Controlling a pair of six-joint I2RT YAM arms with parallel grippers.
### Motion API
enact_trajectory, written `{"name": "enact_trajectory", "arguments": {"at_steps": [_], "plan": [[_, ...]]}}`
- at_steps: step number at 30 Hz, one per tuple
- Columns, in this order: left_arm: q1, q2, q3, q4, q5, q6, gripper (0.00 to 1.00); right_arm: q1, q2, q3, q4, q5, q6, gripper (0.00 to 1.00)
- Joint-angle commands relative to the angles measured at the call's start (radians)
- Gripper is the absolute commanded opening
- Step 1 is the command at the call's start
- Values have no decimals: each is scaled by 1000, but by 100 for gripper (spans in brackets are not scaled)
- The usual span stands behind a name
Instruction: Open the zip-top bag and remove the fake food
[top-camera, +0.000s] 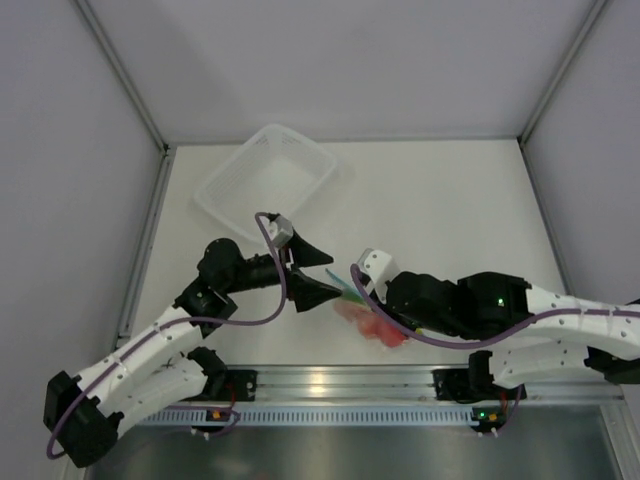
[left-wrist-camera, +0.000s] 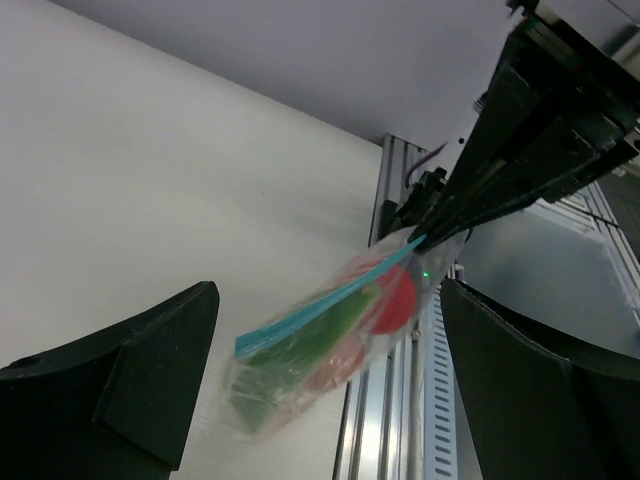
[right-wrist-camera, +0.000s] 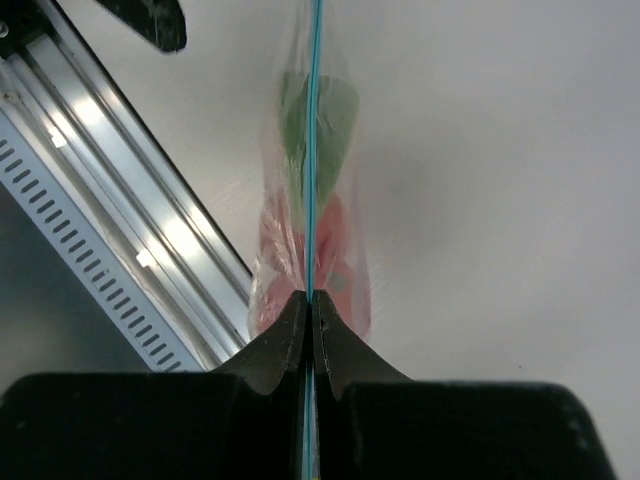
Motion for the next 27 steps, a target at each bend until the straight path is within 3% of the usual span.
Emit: {"name": "enact_trajectory", "arguments": {"at_steps": [1,14,17,22,27], "plan": [[-64,29,72,108,66,148,98,-8,-30,53,27,-41,-71,0],[-137,201,176,109,255,248,98,-8,-30,102,4,-57,-171,0],[-167,230,187,71,204,297,98,-8,-28,116,-1,-58,-175,0],[-182,262,210,7,198,334,86,-8,-25,131,-15,-52,-175,0],[-184,314,253,-64,172,365,65,-6,-25,146,-27,-47,-184,0]]}}
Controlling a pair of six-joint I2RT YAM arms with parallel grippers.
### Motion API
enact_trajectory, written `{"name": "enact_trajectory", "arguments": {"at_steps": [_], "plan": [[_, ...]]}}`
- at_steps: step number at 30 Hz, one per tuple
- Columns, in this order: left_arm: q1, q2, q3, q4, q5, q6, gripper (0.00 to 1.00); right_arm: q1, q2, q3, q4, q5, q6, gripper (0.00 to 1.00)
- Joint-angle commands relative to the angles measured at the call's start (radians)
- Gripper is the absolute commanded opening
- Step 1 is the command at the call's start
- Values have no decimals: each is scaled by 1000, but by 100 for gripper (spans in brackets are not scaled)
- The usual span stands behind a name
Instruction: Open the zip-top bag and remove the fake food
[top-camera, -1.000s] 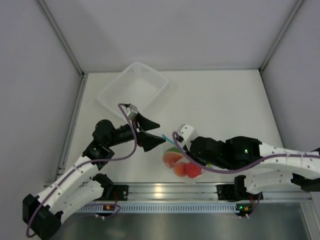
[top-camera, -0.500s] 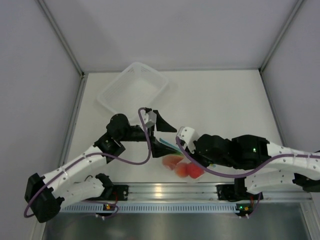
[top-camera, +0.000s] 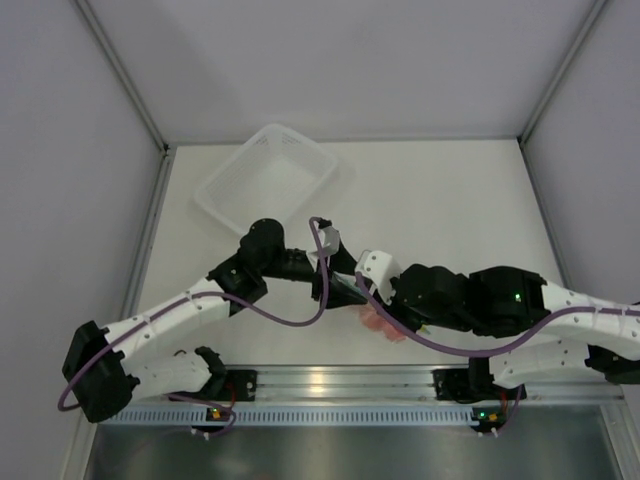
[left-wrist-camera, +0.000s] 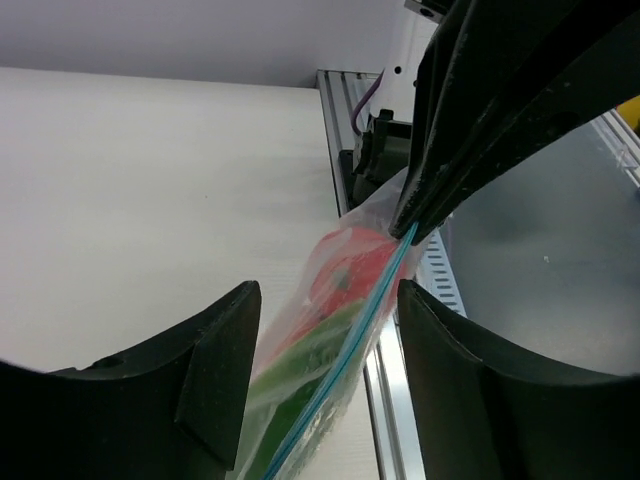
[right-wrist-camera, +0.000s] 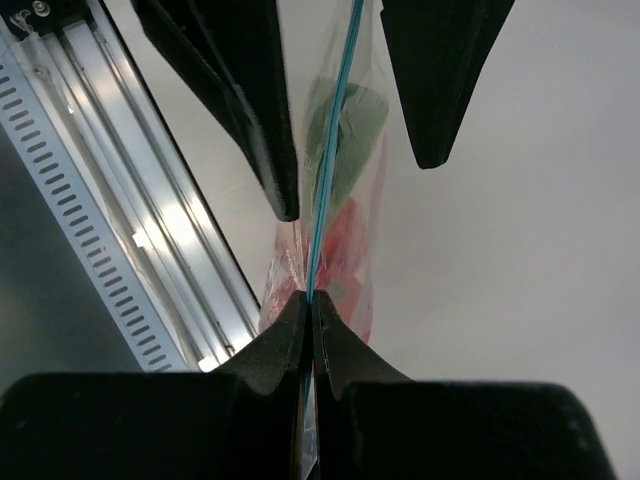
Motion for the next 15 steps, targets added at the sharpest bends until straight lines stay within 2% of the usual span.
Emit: {"name": "enact_trajectory", "arguments": {"at_steps": [1,6,10,11,12,13,15], "plan": [[-8,33,69,-64,-14,66,62,-8,-8,68,1,20,-20,0],[-17,44,84,-89,-21,87,34,-8,-4,73,-1,29,-27,0],[-20,27,75,-87,-23,88,32,-8,-5,79,6,48,-26,0],[-20,26,75,-87,-20,86,28,-8,-10,79,9,54,-26,0],[-20,24,76,-87,-15,86,9,-8,-11,80,13,61,-21,0],[-21,24,77,-87,-15,81,0,-8,-14,79,25,81,-20,0],[-21,26,78,-87,-18,78,0,-8,-25,71,42,97,-15,0]]}}
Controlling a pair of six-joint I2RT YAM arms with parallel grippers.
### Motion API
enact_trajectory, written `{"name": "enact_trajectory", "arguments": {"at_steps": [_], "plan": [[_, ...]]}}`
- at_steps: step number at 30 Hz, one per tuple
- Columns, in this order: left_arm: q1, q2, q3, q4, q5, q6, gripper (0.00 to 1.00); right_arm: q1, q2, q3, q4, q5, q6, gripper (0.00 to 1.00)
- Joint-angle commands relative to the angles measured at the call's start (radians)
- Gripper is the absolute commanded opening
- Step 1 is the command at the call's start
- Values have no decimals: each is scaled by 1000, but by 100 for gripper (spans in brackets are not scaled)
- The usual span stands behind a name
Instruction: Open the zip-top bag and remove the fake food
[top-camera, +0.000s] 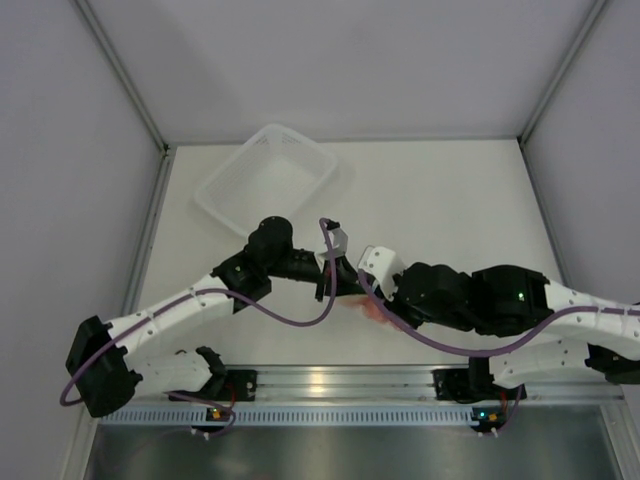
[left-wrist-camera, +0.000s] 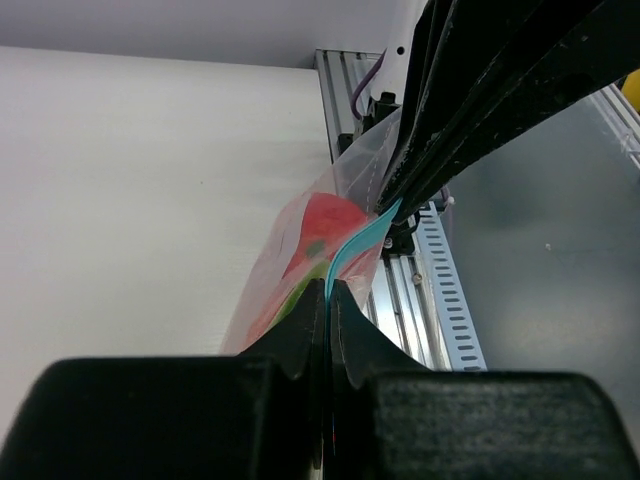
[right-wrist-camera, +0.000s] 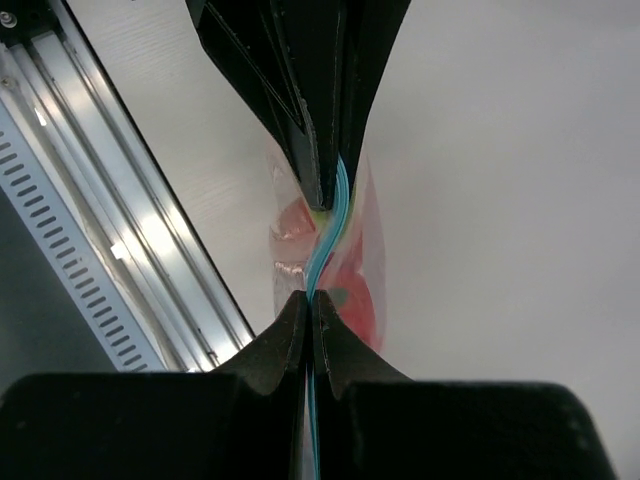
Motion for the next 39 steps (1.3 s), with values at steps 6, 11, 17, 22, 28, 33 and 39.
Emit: {"name": "enact_trajectory", "arguments": {"at_steps": [6,11,17,22,28,33,39], "plan": [[-4,-33,25,7,-79,8,0,-9,-80,-24,155,129,34,12],[-4,-50,28,7,-128,5,0,-10,-181,-95,257,227,83,35],[-2,-81,40,-1,-134,-13,0,-11,-380,-182,334,229,95,66],[-1,-104,66,-25,-182,-36,0,-11,-570,-314,388,200,98,99],[-1,-121,108,-64,-251,-80,0,-11,-797,-451,524,70,42,99],[-2,-119,146,-62,-147,-140,0,-10,-818,-477,537,-9,-13,89],[-2,-133,175,-35,-59,-191,0,-11,-789,-456,561,-58,-87,69]]}}
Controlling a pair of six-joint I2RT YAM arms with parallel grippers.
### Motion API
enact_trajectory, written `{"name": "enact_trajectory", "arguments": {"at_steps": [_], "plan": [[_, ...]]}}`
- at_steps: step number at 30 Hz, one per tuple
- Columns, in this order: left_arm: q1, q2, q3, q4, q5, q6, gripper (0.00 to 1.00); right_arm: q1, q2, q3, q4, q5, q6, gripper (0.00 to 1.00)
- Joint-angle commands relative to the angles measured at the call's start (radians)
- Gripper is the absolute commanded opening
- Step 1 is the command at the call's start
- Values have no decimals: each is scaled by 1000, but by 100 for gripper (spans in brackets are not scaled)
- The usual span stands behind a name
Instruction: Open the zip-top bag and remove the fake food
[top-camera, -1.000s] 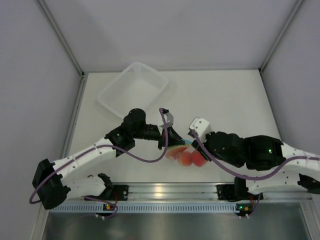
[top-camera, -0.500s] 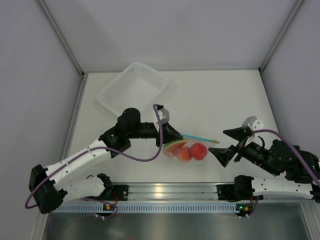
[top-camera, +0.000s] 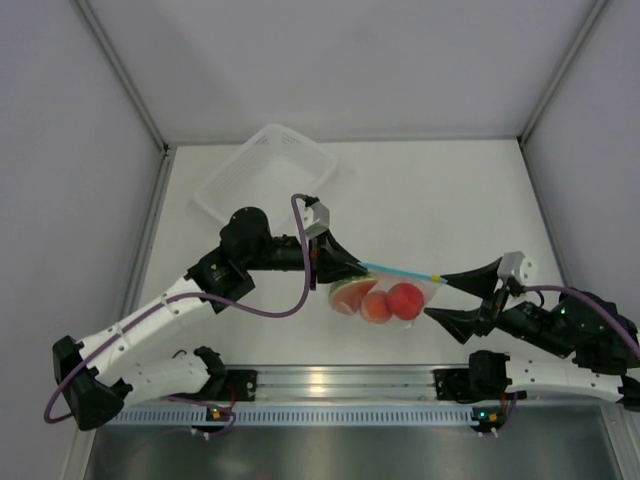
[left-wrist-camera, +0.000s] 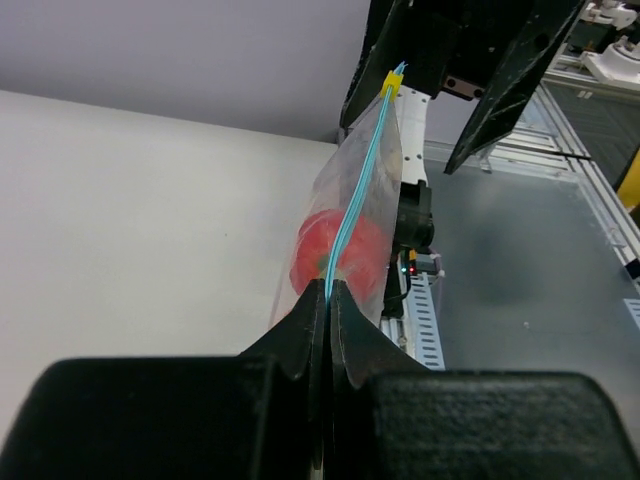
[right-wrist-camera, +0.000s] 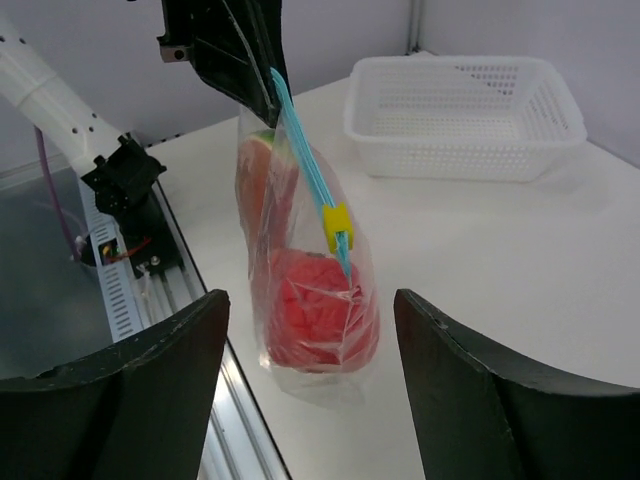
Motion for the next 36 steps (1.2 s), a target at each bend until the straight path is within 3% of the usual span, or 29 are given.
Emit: {"name": "enact_trajectory", "arguments": {"at_steps": [1,6,8,16,25,30,36], "plan": [[-2,-42,39,58,72,-47,0,-9,3,17,95,-52,-87,67],[-2,-51,47,62,95,-79,0,-7,-8,-12,144,-158,-119,61],[-2,-53,48,64,108,-84,0,-9,4,-10,145,-187,-128,54],[-2,-50,39,98,144,-104,0,-9,-7,-18,179,-184,-174,47],[-2,-39,41,113,144,-120,0,-7,-14,-26,185,-241,-185,23],[-2,-39,35,111,140,-117,0,-9,-7,-16,182,-253,-181,21],[-2,-39,30,113,138,-117,0,-9,-16,-16,178,-241,-168,10]]}}
